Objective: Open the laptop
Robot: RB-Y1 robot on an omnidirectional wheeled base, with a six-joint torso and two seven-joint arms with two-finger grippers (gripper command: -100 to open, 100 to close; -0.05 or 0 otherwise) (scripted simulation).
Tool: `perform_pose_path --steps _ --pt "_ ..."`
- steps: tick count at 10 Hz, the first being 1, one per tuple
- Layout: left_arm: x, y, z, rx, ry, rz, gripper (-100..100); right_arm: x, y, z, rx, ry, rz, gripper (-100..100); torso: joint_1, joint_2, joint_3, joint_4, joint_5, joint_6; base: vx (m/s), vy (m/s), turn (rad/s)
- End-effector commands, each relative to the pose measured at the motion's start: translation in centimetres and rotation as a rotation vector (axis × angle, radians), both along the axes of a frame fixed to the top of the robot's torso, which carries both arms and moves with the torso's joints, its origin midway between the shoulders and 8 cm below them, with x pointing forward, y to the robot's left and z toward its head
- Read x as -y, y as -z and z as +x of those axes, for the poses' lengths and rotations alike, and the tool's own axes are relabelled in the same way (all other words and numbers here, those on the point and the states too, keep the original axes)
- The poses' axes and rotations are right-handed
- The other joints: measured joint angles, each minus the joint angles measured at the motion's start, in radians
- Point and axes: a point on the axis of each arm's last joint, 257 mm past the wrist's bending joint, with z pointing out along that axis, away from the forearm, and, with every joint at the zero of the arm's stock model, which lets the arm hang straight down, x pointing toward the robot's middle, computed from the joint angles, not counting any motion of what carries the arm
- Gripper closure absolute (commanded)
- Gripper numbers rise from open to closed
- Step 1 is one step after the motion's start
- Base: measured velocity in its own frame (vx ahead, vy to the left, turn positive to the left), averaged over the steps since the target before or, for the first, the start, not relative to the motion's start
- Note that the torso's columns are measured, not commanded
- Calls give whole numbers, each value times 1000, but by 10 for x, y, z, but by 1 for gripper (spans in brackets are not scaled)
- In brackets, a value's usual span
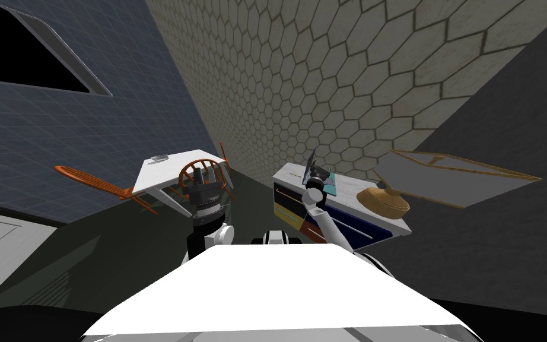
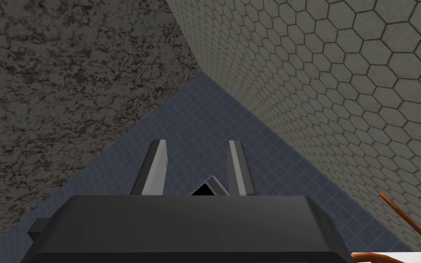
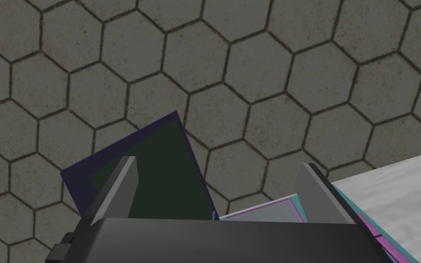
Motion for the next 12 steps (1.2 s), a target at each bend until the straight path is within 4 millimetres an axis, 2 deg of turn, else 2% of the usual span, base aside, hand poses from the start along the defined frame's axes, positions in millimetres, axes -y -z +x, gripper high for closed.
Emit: perform_pose_path --steps 1,4,8,9,10,12 --pt "0 0 0 0 0 0 0 -2 19 8 -15 -12 117 -100 0 0 0 0 0 0 24 -6 75" --pt "0 0 0 0 0 0 0 -16 46 17 -36 -30 275 -100 0 -2 -1 -1 0 -1 29 -9 41" --pt "0 0 0 0 0 0 0 -48 73 23 -60 -58 449 -100 5 -11 -7 -8 0 -7 14 -11 18" --pt "0 0 0 0 0 0 0 -55 76 23 -63 -63 474 -100 6 -11 -7 -8 0 -7 9 -1 4" --pt "0 0 0 0 0 0 0 -46 67 21 -47 -51 455 -100 7 -10 -6 -7 0 -8 0 0 0" --pt "0 0 0 0 0 0 0 -47 65 22 -47 -51 460 -100 -3 -6 -3 -2 -1 -1 53 -56 1"
